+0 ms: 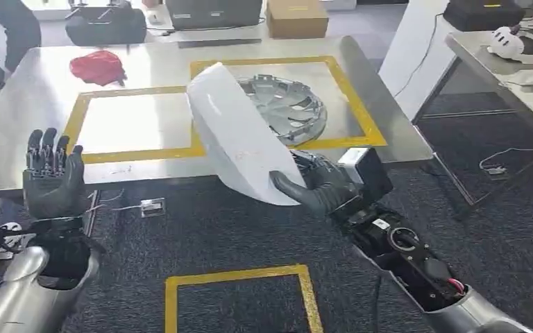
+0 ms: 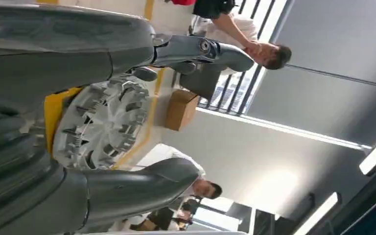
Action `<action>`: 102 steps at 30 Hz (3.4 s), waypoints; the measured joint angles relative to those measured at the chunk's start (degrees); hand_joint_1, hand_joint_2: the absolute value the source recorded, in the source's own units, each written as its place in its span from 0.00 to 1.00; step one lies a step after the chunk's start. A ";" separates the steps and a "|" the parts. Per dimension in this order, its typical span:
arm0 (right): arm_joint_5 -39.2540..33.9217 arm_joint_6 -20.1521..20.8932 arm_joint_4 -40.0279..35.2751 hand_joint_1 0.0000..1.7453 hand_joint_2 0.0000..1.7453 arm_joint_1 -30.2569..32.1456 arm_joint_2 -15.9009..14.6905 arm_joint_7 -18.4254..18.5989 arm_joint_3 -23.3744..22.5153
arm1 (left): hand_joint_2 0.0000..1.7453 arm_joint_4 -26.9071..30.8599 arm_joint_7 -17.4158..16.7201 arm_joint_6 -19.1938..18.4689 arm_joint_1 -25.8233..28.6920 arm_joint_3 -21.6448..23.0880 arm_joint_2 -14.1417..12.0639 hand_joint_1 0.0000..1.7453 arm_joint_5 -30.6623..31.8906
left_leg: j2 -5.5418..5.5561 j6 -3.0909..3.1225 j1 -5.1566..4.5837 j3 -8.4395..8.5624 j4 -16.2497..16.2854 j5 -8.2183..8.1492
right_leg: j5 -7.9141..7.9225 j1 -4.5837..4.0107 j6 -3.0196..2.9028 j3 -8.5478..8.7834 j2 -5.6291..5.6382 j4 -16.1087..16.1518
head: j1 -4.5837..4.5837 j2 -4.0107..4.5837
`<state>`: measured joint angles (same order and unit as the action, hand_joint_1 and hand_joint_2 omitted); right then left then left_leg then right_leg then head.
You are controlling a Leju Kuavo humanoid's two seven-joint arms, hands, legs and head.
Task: Take the parts from the cabinet and place them on the table.
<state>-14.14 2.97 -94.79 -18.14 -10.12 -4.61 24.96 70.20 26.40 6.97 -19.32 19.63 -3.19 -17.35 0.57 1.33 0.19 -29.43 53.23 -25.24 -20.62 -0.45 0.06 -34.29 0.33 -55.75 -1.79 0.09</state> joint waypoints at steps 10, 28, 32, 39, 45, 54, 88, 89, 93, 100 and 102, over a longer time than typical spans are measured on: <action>-0.35 0.00 -0.46 1.00 1.00 -0.21 0.00 0.35 -0.17 | 1.00 -0.15 0.24 0.09 -0.18 0.00 0.33 0.00 0.07 | -0.21 -2.64 0.36 -10.21 17.81 -7.08 | -1.88 0.32 -1.92 3.23 0.15 3.72 | 1.55 0.00; -0.96 -0.20 -0.46 1.00 1.00 -0.22 -0.39 0.33 0.00 | 1.00 -0.92 1.12 -0.42 0.02 0.00 0.63 0.00 0.13 | -0.10 0.11 0.49 -2.03 0.31 0.92 | -8.73 0.67 1.57 -5.47 0.00 -13.83 | 0.42 0.00; -1.03 -0.20 -0.20 1.00 1.00 -0.89 -0.50 -0.04 0.20 | 1.00 -1.03 1.42 -0.74 -0.14 0.00 0.63 0.00 0.31 | 0.08 -0.45 0.37 -0.23 0.00 -0.38 | -1.93 -0.25 0.07 0.33 -0.03 1.65 | 0.24 0.00; -1.03 -0.44 -0.11 1.00 1.00 -1.59 -0.52 -0.26 0.46 | 1.00 -1.51 1.64 -1.33 -1.01 -0.11 0.57 0.00 0.94 | -0.20 -2.16 0.40 -5.90 11.18 -4.74 | -2.24 0.47 -1.47 3.36 0.02 3.62 | 1.18 0.00; -1.03 -0.61 0.35 1.00 1.00 -1.46 -0.52 -0.26 0.59 | 1.00 -2.32 1.64 -1.75 -1.20 -0.11 0.55 0.00 1.05 | -0.29 -2.62 0.56 -8.63 6.35 3.23 | -4.74 0.48 -1.08 5.97 0.17 3.32 | 2.45 0.00; -1.03 -0.79 0.37 1.00 1.00 -1.87 -0.61 -0.46 0.31 | 1.00 -2.67 1.81 -2.30 -2.16 -0.11 0.74 0.00 1.07 | -0.23 0.27 0.52 -4.20 0.45 2.50 | -9.17 0.59 1.82 1.37 -0.07 -7.72 | 1.09 0.00; -0.94 -0.96 0.33 1.00 1.00 -1.25 -0.98 -0.09 0.20 | 1.00 -3.76 2.05 -1.79 -1.89 -0.11 1.60 0.00 1.16 | -0.06 -1.04 0.04 -6.67 0.85 3.97 | -5.01 0.33 -0.46 4.64 0.18 3.05 | 1.22 0.00; -0.94 -0.96 0.33 1.00 1.00 -1.25 -0.98 -0.09 0.20 | 1.00 -3.76 2.05 -1.79 -1.89 -0.11 1.60 0.00 1.16 | -0.06 -0.97 0.00 -6.67 0.85 3.92 | -5.01 0.35 -0.44 4.66 0.17 3.11 | 1.16 0.00; -0.92 -0.96 0.33 1.00 1.00 -1.25 -0.98 -0.07 0.24 | 1.00 -3.76 2.08 -1.79 -1.89 -0.11 1.60 0.00 1.14 | -0.07 -0.88 -0.13 -6.64 0.86 3.88 | -5.01 0.51 0.54 4.71 0.17 3.20 | 1.14 0.00; -0.87 -0.96 0.24 1.00 1.00 -1.47 -1.01 -0.09 0.22 | 1.00 -3.80 2.30 -1.73 -2.27 -0.11 1.70 0.00 1.09 | -0.18 0.65 0.38 -4.25 -1.86 4.34 | -6.18 0.68 1.95 4.67 0.00 2.08 | 1.44 0.00; -0.87 -0.96 0.30 1.00 1.00 -1.65 -1.01 -0.07 0.24 | 1.00 -3.96 2.30 -1.71 -2.41 -0.11 1.73 0.00 1.07 | -0.16 0.73 0.40 -3.91 -1.91 4.32 | -10.60 1.02 2.18 0.23 0.01 -7.27 | 0.79 0.00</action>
<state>-15.02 2.01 -94.49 -19.79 -11.12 -4.68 25.20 66.25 28.70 5.27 -21.73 19.52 -1.46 -16.28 0.42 2.06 0.59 -33.33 51.32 -20.92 -31.22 0.57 2.24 -34.06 0.34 -63.02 -1.00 0.09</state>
